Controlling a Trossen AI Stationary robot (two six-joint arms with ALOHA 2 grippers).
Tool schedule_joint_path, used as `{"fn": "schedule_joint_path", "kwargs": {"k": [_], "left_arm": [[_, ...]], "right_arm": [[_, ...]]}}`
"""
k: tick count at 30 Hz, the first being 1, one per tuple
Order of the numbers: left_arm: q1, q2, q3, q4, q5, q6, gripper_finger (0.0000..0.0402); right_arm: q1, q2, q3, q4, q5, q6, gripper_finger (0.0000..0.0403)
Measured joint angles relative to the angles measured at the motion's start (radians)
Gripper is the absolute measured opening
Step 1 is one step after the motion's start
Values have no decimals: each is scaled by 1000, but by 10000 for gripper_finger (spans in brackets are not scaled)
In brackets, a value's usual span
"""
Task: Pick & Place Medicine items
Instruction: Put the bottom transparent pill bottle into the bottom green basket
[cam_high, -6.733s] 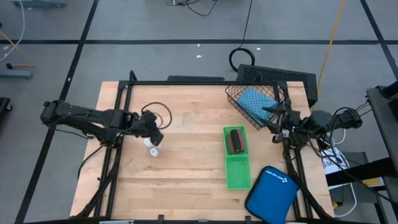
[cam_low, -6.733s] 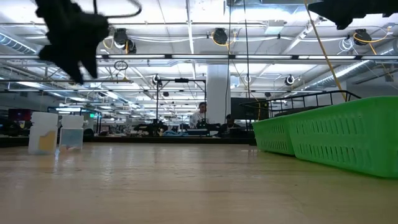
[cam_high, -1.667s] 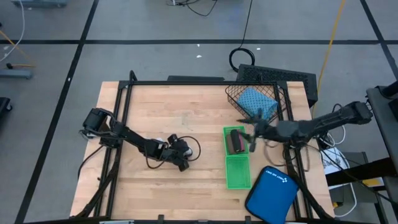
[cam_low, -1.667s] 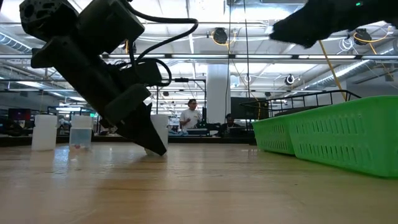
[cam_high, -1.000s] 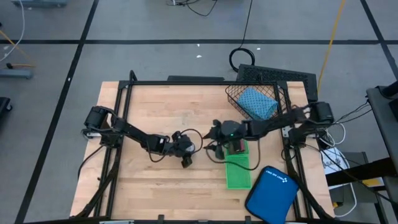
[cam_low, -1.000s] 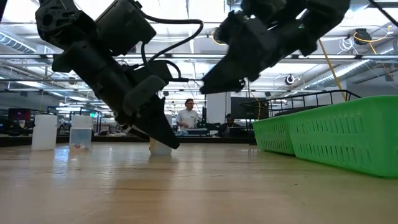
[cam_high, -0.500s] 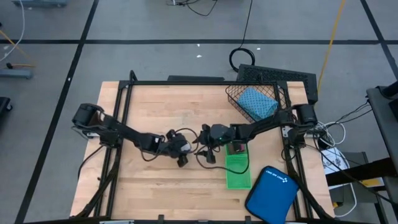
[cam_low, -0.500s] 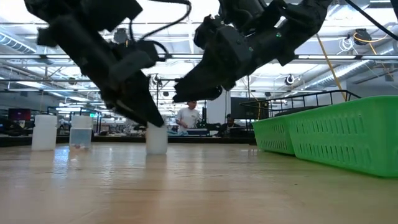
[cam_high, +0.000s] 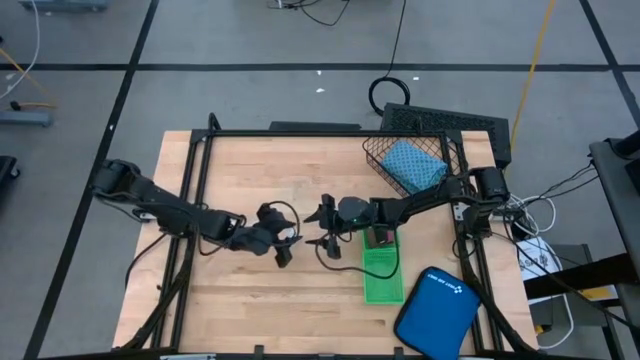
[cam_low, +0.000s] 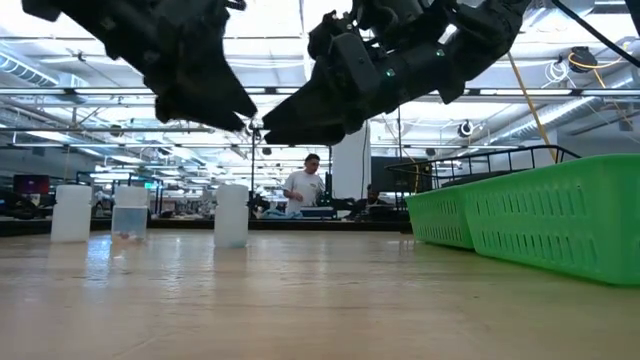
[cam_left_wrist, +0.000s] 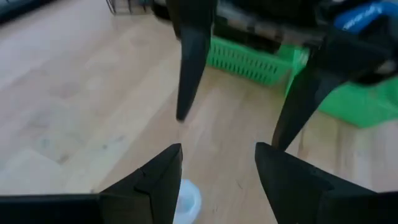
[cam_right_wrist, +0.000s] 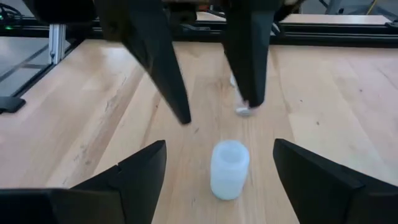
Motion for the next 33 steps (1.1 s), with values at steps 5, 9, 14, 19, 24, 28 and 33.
{"fn": "schedule_joint_path", "kwargs": {"k": [5, 9, 14, 19, 24, 28, 33], "left_arm": [[-10, -58, 0, 35, -65, 19, 214], [-8, -78, 0, 94, -62, 47, 214], [-8, -76, -1, 107, -61, 72, 214], [-8, -76, 0, 111, -61, 68, 214], [-8, -76, 0, 111, -61, 68, 214], [-8, -76, 0, 110, -61, 68, 214], [-7, -76, 0, 111, -61, 68, 214]], "right_arm": [[-2, 45, 0, 58, -5, 19, 281], [-2, 115, 35, 65, -5, 26, 281], [-1, 193, 97, 69, -5, 19, 281], [-3, 248, 138, 61, -4, 19, 281], [-3, 259, 147, 58, -1, 15, 277], [-8, 259, 147, 40, 2, 15, 252], [-12, 259, 147, 36, 79, 10, 197]]}}
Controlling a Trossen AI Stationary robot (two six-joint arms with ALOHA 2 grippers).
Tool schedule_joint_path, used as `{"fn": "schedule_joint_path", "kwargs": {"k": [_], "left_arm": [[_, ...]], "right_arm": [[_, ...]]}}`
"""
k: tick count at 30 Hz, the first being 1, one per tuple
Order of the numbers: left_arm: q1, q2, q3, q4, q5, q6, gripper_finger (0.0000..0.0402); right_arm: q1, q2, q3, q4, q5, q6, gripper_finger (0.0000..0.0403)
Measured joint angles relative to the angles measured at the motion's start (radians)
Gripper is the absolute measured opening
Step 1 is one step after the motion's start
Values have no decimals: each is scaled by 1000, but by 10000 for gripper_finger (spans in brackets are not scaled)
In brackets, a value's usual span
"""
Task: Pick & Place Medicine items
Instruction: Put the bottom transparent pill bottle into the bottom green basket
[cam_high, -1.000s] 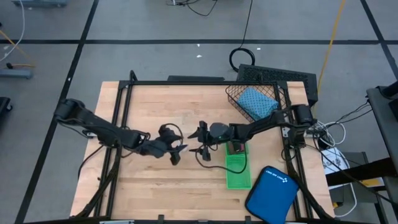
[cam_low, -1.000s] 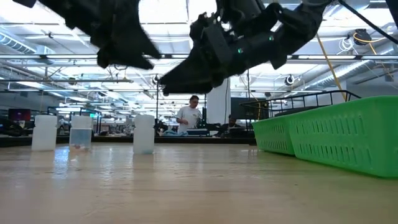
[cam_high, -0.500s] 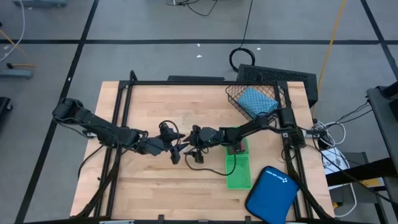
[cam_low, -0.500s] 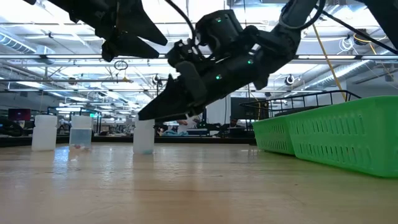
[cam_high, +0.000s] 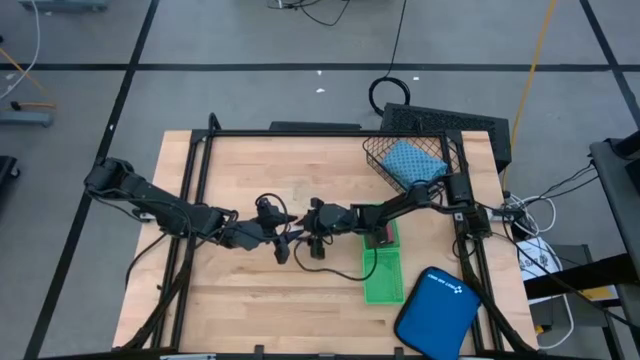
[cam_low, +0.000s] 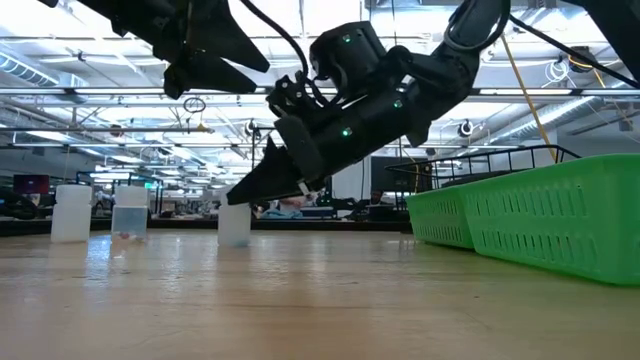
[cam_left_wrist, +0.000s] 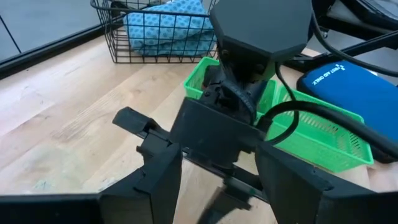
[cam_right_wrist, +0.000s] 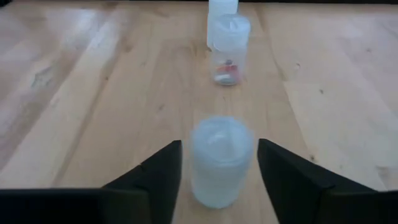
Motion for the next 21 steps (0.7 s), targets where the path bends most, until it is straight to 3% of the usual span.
{"fn": "schedule_joint_path", "kwargs": {"k": [8, 12, 21], "left_arm": [[0, 0, 0, 0, 0, 9, 214], [0, 0, 0, -2, 0, 25, 214], [0, 0, 0, 1, -2, 49, 214]], "right_arm": [[-4, 0, 0, -6, -7, -59, 120], [7, -32, -1, -64, -8, -100, 117], [77, -370, -37, -518, -6, -131, 117]]}}
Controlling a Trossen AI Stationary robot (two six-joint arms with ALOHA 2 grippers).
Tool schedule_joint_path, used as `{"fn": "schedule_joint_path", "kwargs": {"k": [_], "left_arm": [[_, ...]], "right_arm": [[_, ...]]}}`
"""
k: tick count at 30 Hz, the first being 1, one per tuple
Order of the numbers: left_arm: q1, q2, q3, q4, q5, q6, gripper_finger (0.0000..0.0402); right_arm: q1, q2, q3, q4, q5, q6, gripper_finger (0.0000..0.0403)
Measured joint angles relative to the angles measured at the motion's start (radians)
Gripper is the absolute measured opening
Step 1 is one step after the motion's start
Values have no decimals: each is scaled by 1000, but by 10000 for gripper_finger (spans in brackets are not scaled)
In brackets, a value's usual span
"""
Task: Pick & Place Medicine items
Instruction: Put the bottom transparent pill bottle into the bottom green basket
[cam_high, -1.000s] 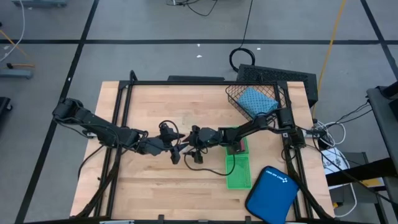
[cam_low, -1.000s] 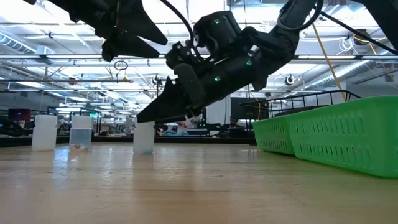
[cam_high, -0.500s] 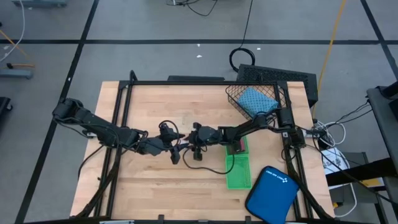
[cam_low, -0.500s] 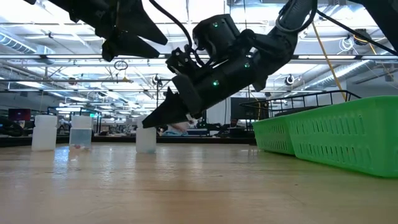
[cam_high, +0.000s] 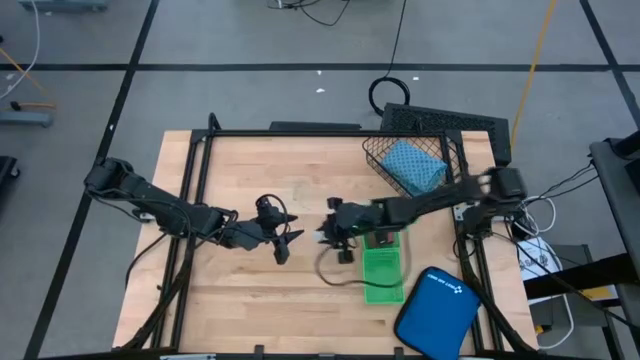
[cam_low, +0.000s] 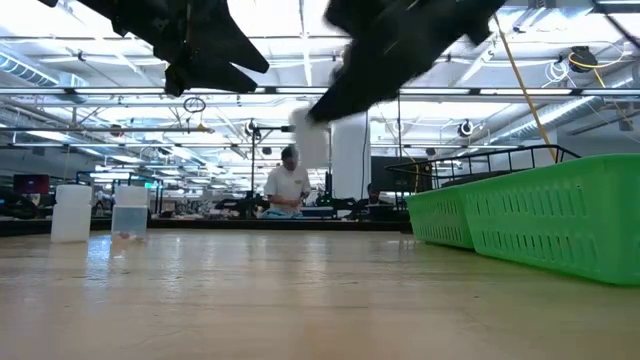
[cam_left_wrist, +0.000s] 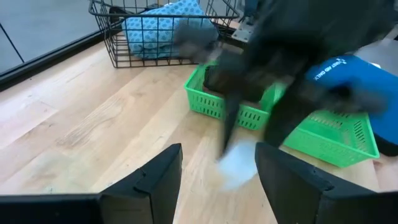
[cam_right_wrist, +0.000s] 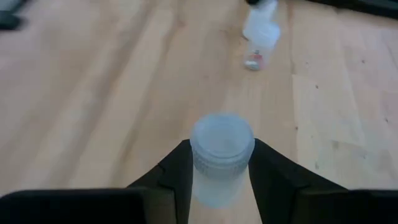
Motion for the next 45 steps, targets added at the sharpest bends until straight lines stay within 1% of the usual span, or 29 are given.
{"fn": "schedule_joint_path", "kwargs": {"k": [5, 11, 14, 17, 19, 21, 24, 26, 31, 35, 38, 43, 45], "left_arm": [[0, 0, 0, 0, -13, 1, 214], [0, 0, 0, 0, -49, 3, 214], [0, 0, 0, 4, -59, 1, 214], [0, 0, 0, 7, -59, -8, 214], [0, 0, 0, 6, -59, -27, 214], [0, 0, 0, 6, -59, -38, 214], [0, 0, 0, 6, -59, -54, 214], [0, 0, 0, 6, -59, -57, 214], [0, 0, 0, 7, -59, -80, 214], [0, 0, 0, 7, -59, -88, 214], [0, 0, 0, 7, -59, -97, 214], [0, 0, 0, 7, -59, -95, 214], [0, 0, 0, 7, -59, -95, 214]], "right_arm": [[82, -265, -160, -62, 0, 41, 117], [219, -598, -418, -60, 4, 151, 117], [279, -721, -552, -19, 84, 226, 117], [327, -780, -682, 63, 154, 265, 117], [356, -791, -753, 160, 185, 270, 117], [373, -782, -810, 268, 190, 271, 117], [388, -732, -863, 410, 189, 271, 117], [394, -686, -869, 468, 189, 271, 117], [392, -551, -865, 545, 192, 261, 117], [384, -481, -863, 589, 235, 252, 117], [383, -460, -863, 624, 234, 251, 117], [383, -448, -863, 626, 227, 249, 118], [384, -448, -863, 626, 208, 251, 134]]}}
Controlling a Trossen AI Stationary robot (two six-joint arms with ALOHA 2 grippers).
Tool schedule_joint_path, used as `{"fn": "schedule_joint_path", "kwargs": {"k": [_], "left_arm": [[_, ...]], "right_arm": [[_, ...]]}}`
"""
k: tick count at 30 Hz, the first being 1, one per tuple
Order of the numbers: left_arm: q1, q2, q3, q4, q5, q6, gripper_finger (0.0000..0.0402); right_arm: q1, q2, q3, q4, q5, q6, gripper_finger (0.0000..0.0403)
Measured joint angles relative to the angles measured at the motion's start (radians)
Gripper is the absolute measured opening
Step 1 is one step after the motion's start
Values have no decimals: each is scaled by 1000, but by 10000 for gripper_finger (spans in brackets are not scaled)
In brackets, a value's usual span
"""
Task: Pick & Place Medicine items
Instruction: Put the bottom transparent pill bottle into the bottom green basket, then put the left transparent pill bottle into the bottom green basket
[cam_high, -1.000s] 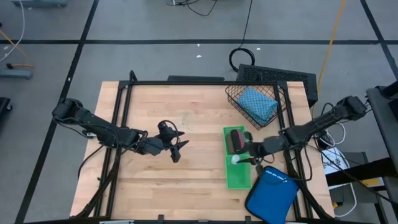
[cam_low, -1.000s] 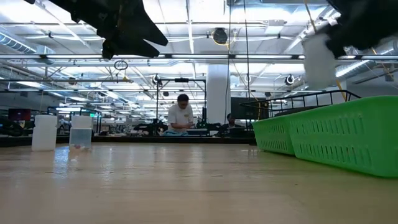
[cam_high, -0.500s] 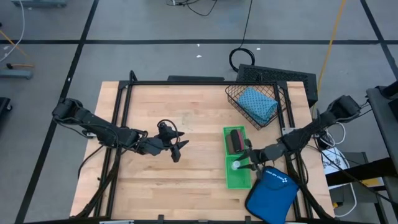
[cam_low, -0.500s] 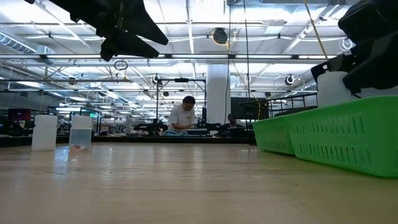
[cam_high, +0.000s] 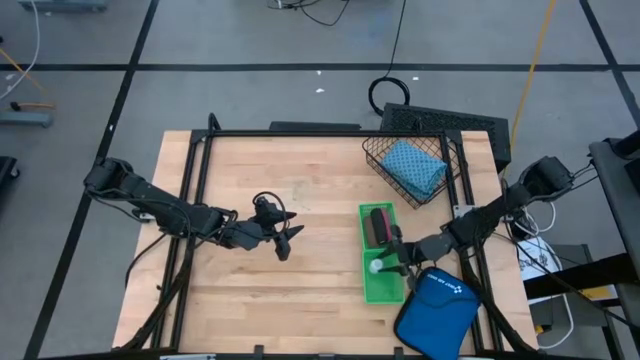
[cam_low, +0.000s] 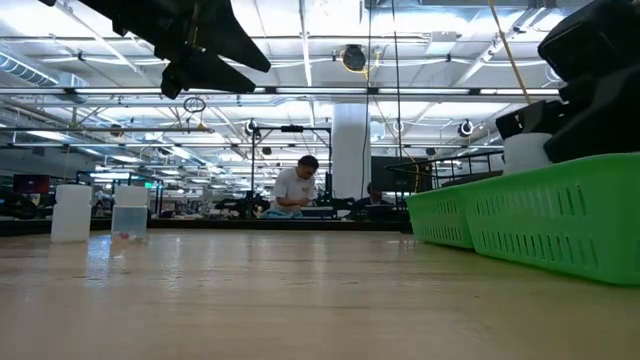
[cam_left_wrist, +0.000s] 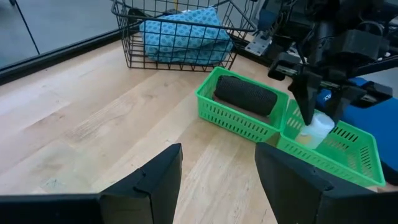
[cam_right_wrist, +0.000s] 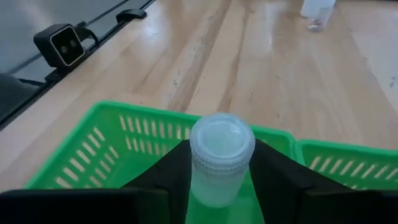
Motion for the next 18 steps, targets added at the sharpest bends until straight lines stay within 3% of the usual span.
{"fn": "schedule_joint_path", "kwargs": {"k": [8, 14, 18], "left_arm": [[0, 0, 0, -1, 2, 1, 214], [0, 0, 0, 0, 10, -4, 214], [0, 0, 0, 0, 11, 7, 214]], "right_arm": [[0, 0, 0, 0, 9, 19, 223], [0, -8, 0, 17, 29, -6, 237], [0, -85, 0, 11, 28, -52, 234]]}}
